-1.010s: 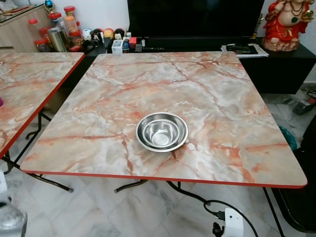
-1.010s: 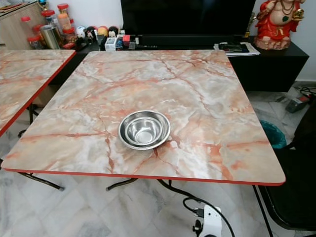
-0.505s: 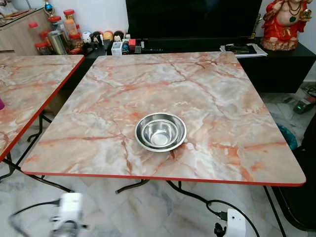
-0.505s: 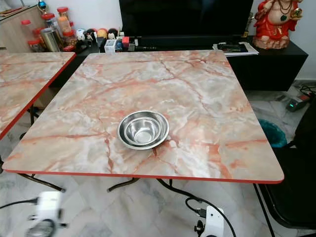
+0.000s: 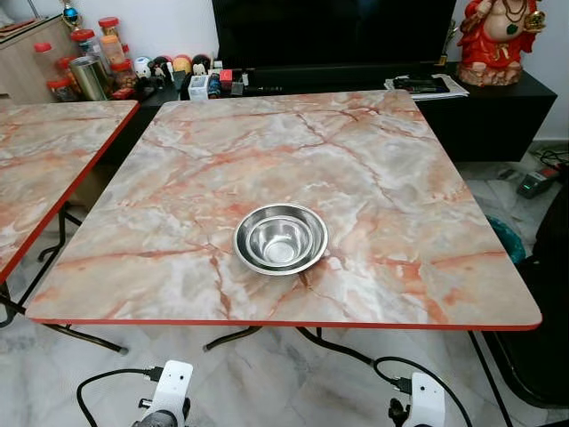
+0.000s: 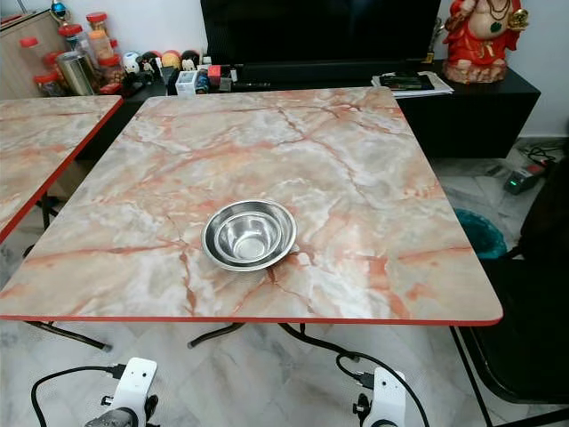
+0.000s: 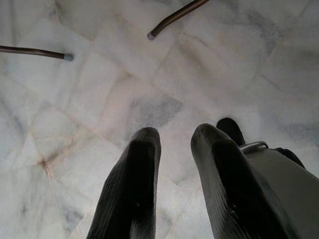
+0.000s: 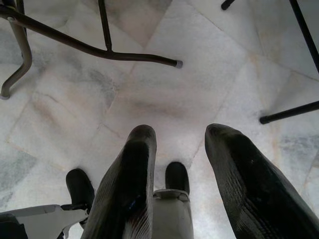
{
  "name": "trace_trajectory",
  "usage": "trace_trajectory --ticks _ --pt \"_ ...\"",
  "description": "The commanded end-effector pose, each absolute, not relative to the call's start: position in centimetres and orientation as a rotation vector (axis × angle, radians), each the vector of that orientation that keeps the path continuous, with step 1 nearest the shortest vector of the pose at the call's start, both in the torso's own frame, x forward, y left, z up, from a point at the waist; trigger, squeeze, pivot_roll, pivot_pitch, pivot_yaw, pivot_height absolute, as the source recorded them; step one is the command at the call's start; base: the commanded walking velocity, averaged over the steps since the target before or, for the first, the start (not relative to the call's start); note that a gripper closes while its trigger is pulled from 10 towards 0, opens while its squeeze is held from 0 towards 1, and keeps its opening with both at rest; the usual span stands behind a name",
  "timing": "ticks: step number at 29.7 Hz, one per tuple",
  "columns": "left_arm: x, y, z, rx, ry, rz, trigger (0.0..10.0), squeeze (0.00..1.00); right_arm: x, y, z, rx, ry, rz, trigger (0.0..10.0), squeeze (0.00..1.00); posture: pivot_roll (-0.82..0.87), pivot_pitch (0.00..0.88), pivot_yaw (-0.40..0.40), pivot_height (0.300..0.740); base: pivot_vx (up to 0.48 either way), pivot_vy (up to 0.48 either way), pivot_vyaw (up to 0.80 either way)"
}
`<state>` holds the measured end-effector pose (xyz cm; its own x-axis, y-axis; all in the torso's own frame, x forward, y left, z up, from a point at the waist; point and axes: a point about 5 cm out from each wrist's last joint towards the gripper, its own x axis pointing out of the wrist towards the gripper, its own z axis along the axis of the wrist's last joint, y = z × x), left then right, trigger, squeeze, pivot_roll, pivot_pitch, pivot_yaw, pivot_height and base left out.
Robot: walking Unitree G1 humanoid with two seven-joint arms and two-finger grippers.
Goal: Setting the table
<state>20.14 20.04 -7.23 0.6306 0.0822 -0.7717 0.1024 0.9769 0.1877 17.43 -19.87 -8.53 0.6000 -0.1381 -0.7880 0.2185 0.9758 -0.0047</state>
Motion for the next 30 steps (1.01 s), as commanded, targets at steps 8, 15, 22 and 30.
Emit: trace_trajectory --ticks 8,15,22,30 --pt "19.47 20.65 -7.53 0.164 0.920 0.064 10.0 0.00 17.69 -19.97 -8.41 0.084 0.904 -0.189 10.0 0.00 -0.03 0.000 0.062 0.740 0.000 0.220 0.00" --pt "19.13 20.78 -7.70 0.140 0.930 0.092 10.0 0.00 17.74 -20.23 -8.35 0.050 0.908 -0.164 10.0 0.00 -0.04 0.000 0.046 0.740 0.000 0.365 0.00" --pt "19.07 20.46 -7.78 0.124 0.929 0.098 10.0 0.00 17.93 -20.60 -8.20 0.036 0.904 -0.159 10.0 0.00 -0.04 0.000 0.034 0.740 0.000 0.379 0.00" --pt "19.02 20.58 -7.79 0.127 0.933 0.101 10.0 0.00 18.26 -20.05 -8.13 0.043 0.897 -0.150 10.0 0.00 -0.03 0.000 0.051 0.740 0.000 0.391 0.00"
